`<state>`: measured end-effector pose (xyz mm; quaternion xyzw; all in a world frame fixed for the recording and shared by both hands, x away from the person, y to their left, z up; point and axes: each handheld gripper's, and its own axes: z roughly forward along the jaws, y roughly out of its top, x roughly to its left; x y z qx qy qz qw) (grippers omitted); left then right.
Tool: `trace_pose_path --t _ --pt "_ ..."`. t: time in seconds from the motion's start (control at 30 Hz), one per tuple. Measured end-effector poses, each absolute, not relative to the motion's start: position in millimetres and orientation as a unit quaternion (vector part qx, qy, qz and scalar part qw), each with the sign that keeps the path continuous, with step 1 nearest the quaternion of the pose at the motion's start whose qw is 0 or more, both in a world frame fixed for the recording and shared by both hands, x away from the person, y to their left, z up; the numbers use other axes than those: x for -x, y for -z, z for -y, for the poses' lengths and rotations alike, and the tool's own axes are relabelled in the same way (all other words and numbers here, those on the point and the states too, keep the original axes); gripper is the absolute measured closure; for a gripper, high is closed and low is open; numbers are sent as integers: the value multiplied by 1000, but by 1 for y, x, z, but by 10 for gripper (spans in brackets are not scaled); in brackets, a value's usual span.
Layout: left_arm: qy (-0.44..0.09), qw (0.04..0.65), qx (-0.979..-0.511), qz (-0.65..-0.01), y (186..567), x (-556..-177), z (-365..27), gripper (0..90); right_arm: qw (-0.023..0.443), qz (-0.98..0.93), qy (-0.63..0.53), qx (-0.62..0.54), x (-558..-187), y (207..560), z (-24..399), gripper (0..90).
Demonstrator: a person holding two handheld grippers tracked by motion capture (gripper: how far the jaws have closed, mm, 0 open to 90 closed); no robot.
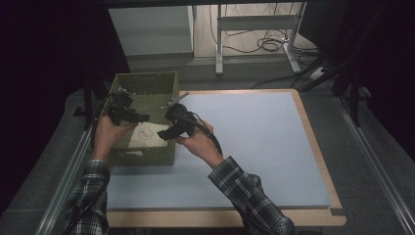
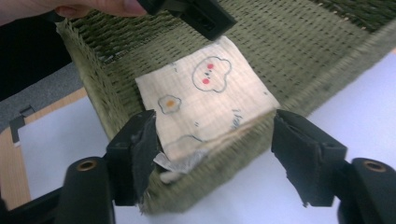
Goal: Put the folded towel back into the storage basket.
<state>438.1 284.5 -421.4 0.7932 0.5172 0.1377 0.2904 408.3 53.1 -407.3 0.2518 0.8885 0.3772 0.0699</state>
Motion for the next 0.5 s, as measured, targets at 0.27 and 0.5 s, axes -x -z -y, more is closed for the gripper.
trace_pose_path --t 0.27,0.5 --pt "-118 305 -798 -506 419 -440 -265 190 86 -882 -383 -259 -409 416 -15 233" --pt "-104 315 -806 -490 416 -443 -242 145 89 -881 -383 -265 -406 424 17 188"
